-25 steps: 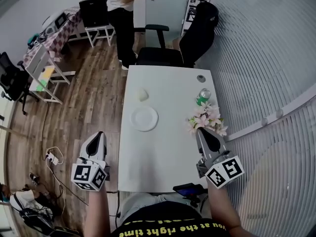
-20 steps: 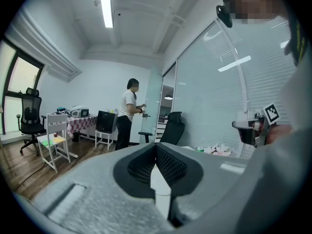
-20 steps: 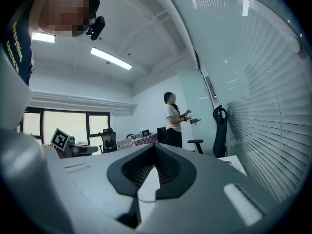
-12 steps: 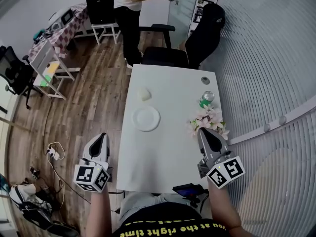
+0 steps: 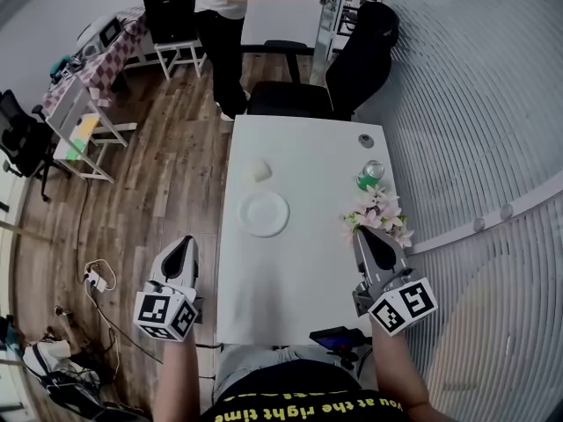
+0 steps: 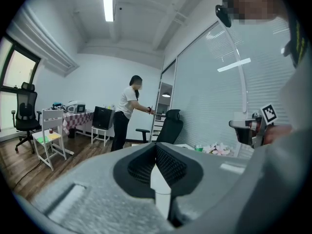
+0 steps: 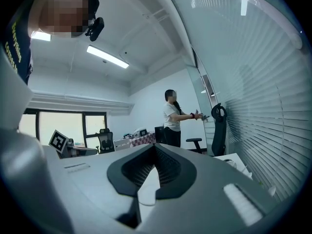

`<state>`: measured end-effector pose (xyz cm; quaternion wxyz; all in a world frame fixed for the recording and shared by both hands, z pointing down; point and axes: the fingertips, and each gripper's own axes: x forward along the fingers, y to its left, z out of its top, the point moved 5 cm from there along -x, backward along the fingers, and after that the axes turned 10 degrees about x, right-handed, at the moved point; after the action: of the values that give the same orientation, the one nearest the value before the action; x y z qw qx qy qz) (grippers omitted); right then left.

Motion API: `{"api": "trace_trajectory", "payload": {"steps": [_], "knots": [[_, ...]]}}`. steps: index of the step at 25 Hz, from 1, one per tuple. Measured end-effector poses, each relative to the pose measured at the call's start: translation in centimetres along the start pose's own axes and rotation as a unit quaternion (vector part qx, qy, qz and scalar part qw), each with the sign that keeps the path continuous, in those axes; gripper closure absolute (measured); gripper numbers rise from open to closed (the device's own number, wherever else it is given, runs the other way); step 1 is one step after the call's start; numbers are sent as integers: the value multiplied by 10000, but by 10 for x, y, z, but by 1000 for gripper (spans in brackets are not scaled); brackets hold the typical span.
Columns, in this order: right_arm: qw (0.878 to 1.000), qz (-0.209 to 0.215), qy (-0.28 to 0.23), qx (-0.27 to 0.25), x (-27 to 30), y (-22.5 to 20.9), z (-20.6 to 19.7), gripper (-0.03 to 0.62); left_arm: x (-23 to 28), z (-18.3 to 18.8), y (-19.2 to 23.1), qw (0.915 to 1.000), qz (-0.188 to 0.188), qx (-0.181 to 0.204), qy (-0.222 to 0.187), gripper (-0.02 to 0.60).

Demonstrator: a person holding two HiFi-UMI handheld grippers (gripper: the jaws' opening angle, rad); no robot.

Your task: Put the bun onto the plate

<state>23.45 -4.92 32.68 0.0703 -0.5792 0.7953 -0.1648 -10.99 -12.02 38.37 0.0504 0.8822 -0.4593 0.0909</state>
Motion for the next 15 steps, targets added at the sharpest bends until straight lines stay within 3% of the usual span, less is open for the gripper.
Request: {"api": "trace_trajectory", "payload": {"steps": [15], "knots": [[9999,122,111,-44,23,5,-8,588,3,-11,10,9998,99,-150,-56,578]]}}
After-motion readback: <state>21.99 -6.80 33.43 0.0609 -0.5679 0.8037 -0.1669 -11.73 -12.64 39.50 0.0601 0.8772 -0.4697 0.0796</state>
